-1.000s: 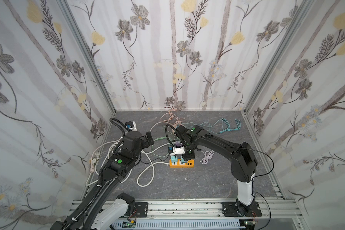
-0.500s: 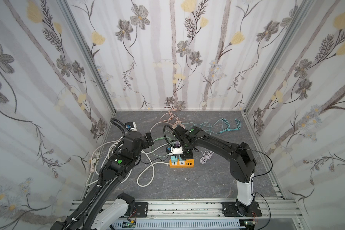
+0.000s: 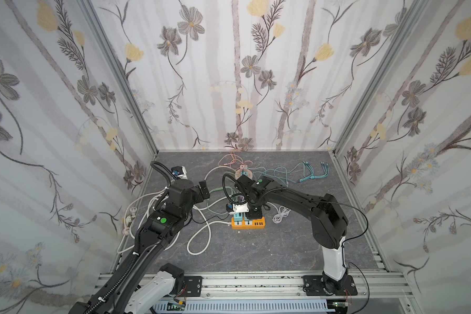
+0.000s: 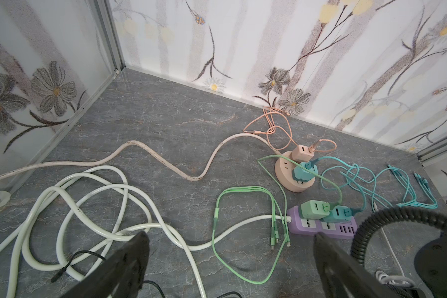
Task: Insert the plug
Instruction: 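Lower the teal charger onto the orange strip's free outlet with the right gripper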
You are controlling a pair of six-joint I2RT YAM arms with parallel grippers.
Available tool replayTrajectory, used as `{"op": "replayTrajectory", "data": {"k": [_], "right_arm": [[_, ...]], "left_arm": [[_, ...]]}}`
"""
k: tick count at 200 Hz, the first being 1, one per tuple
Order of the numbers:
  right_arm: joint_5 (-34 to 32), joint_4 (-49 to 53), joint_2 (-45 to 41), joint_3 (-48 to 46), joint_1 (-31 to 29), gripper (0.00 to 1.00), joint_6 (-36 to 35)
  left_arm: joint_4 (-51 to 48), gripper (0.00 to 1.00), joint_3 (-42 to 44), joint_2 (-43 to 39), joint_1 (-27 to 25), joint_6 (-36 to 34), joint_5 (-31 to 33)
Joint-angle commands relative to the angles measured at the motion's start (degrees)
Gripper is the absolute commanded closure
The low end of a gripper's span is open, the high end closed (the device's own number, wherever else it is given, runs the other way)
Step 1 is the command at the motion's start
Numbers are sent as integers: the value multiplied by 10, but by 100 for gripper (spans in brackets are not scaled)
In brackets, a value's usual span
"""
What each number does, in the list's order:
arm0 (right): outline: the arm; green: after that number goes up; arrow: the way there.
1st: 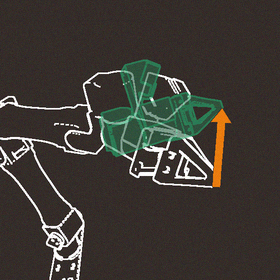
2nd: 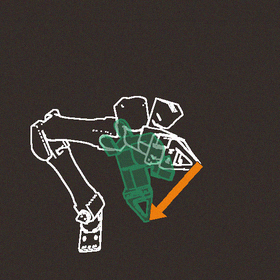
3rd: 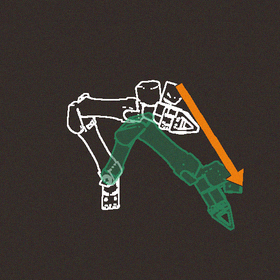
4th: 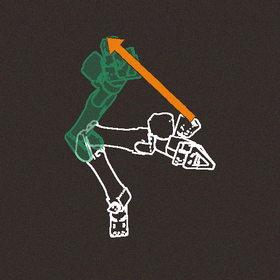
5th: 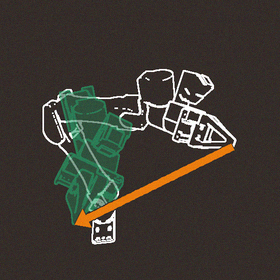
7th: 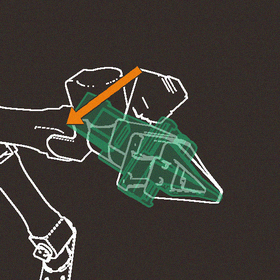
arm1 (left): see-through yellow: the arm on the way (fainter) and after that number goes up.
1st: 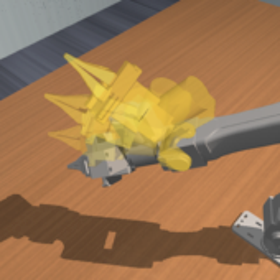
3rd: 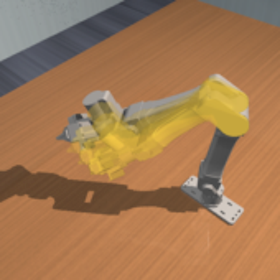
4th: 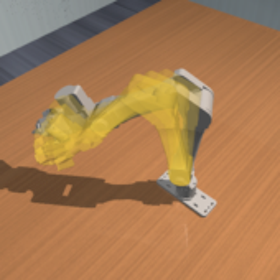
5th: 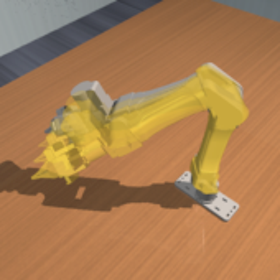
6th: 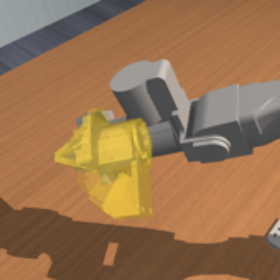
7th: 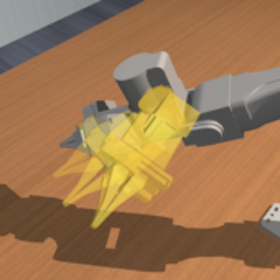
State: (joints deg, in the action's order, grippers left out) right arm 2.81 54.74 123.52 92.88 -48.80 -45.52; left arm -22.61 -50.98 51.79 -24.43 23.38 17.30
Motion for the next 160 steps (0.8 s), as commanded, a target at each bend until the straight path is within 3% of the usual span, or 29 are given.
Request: {"op": "replayTrajectory", "data": {"k": [1,90,160], "right_arm": [[-1,-32,-12,-10,-1,100,-10],[-5,-27,-20,-21,-2,100,-14],[-49,6,37,-37,-6,100,12]], "left_arm": [[2,0,0,0,1,5,7],[11,0,9,-11,1,6,5],[8,0,8,-10,1,5,-1]]}}
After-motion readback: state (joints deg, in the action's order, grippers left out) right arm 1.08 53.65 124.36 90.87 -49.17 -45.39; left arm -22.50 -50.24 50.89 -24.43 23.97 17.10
